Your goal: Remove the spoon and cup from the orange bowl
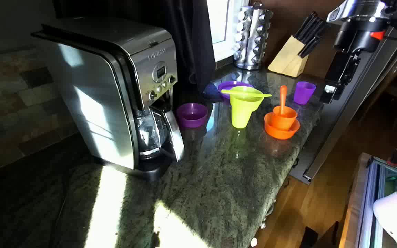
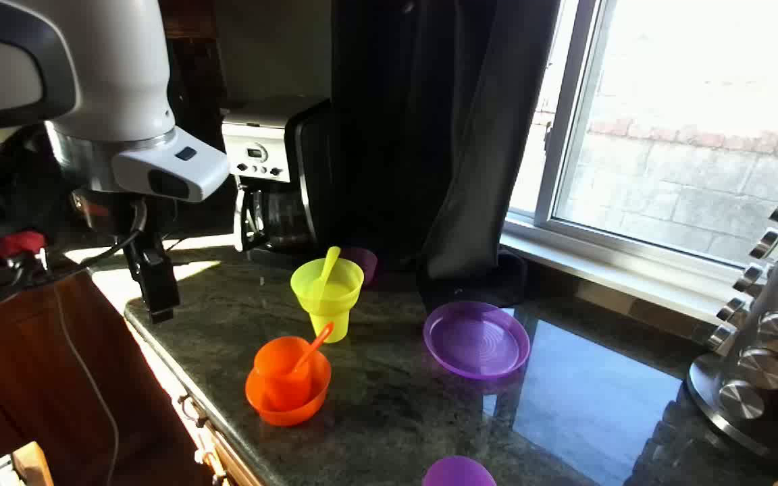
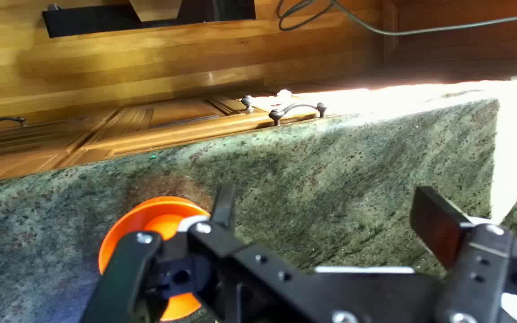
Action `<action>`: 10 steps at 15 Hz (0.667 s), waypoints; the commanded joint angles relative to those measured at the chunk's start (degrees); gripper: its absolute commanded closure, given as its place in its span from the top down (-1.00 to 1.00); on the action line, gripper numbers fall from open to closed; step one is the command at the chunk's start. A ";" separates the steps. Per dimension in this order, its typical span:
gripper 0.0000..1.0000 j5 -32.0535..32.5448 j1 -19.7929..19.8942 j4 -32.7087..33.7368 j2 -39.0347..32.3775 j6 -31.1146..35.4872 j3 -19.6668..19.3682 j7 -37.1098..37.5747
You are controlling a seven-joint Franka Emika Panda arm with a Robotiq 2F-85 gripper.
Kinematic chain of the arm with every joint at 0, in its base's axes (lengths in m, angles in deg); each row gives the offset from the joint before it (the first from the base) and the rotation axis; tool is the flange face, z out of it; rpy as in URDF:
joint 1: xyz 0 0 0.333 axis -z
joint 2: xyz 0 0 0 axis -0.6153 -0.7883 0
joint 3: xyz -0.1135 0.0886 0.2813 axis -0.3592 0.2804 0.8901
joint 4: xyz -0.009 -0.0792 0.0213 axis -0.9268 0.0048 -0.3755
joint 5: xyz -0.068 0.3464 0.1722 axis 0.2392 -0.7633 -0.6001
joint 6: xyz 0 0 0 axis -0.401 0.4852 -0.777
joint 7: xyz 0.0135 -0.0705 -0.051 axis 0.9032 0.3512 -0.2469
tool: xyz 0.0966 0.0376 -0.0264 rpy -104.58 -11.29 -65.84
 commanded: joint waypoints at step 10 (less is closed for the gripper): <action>1.00 1.16 3.87 0.99 -2.35 6.39 0.15 0.72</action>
